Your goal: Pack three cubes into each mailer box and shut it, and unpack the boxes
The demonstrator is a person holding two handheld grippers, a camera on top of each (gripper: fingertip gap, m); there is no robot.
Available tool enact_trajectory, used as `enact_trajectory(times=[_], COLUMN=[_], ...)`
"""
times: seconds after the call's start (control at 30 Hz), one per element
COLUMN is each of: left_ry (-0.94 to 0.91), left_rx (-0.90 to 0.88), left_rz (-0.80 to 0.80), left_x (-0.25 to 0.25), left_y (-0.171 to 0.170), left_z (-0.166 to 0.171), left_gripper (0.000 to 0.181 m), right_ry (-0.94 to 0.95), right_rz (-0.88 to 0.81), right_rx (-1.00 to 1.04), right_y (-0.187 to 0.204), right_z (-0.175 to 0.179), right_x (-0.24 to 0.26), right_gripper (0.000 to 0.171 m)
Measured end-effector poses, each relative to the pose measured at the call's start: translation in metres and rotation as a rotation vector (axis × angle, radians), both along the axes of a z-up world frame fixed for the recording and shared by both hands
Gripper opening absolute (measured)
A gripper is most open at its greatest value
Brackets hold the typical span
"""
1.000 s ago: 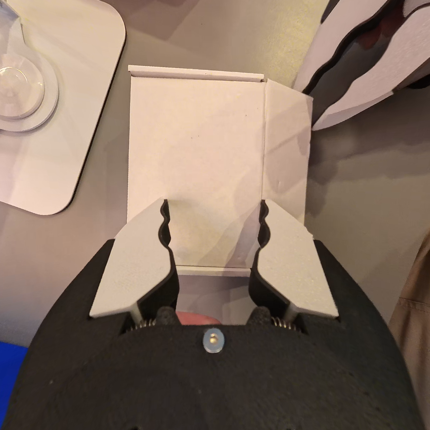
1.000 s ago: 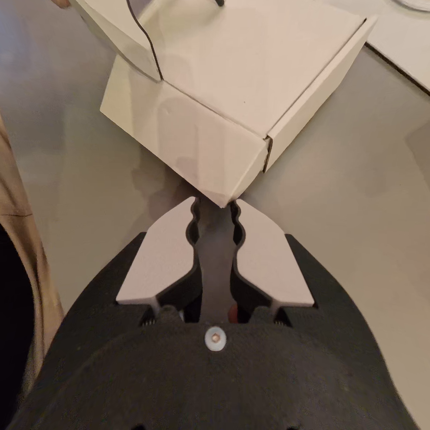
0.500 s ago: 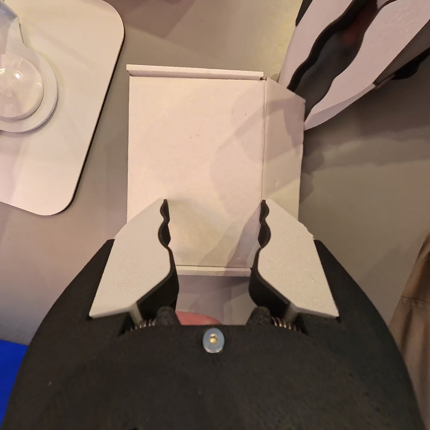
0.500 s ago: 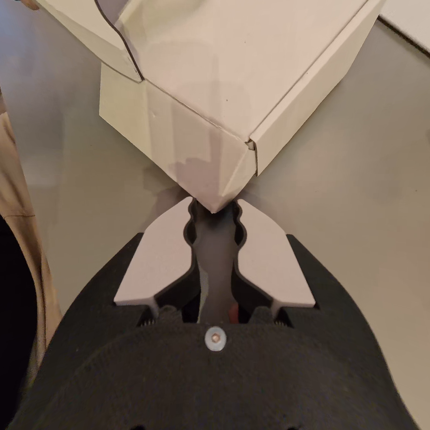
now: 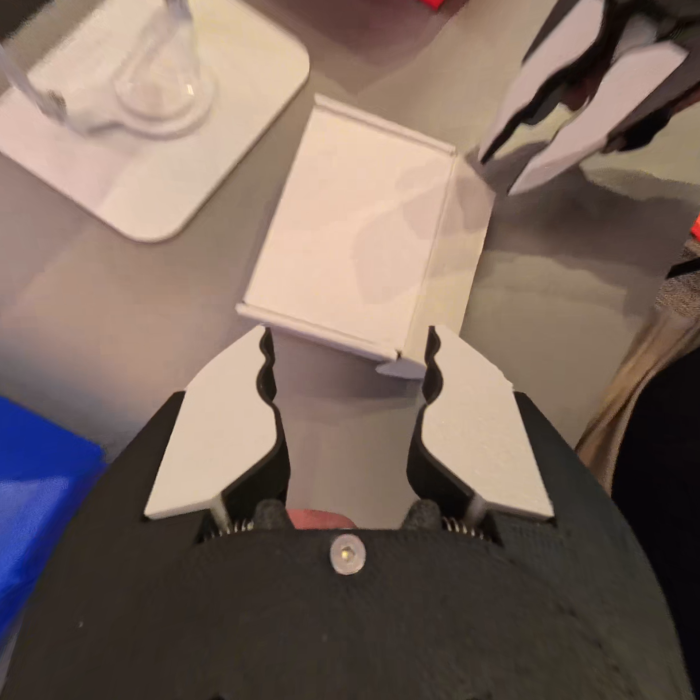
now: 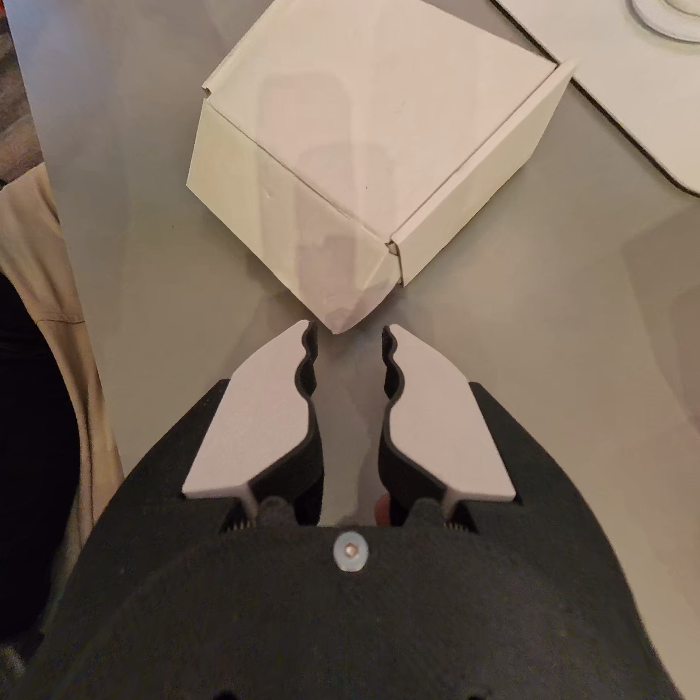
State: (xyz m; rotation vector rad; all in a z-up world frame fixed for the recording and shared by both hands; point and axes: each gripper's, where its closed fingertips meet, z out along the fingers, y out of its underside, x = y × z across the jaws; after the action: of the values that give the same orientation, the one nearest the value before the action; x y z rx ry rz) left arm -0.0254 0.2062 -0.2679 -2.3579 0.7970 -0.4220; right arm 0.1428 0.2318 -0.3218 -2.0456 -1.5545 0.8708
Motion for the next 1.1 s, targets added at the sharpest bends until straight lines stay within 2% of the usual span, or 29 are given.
enact_trajectory(times=[0.13, 0.23, 0.3, 0.4, 0.63, 1.0, 1.1], left_ry=[-0.074, -0.144, -0.111, -0.166, -0.217, -0.426, -0.428], left_rx=[-0.073, -0.085, -0.058, -0.084, -0.118, -0.208, -0.198], left_rz=[0.062, 0.077, 0.092, 0.125, 0.21, 0.39, 0.413], left_x=[0.012, 0.032, 0.036, 0.047, 0.051, 0.052, 0.051], left_y=[-0.037, -0.051, -0.049, -0.047, -0.045, -0.038, -0.041], left_z=[-0.032, -0.043, -0.05, -0.056, -0.063, -0.06, -0.062], left_gripper=[0.072, 0.071, 0.074, 0.072, 0.066, 0.055, 0.056], right_ry=[0.026, 0.048, 0.069, 0.027, -0.004, -0.041, -0.042], right_rz=[0.029, 0.028, 0.034, 0.066, 0.057, 0.044, 0.034], right_rx=[-0.015, 0.018, 0.012, 0.003, -0.015, -0.027, -0.032], right_y=[0.002, 0.012, 0.016, 0.014, 0.012, 0.016, 0.017], right_z=[0.008, 0.019, 0.025, 0.016, 0.006, 0.001, 0.001], right_x=[-0.005, -0.009, -0.015, -0.022, -0.027, -0.027, -0.028], right_gripper=[0.033, 0.036, 0.042, 0.044, 0.032, 0.032, 0.031])
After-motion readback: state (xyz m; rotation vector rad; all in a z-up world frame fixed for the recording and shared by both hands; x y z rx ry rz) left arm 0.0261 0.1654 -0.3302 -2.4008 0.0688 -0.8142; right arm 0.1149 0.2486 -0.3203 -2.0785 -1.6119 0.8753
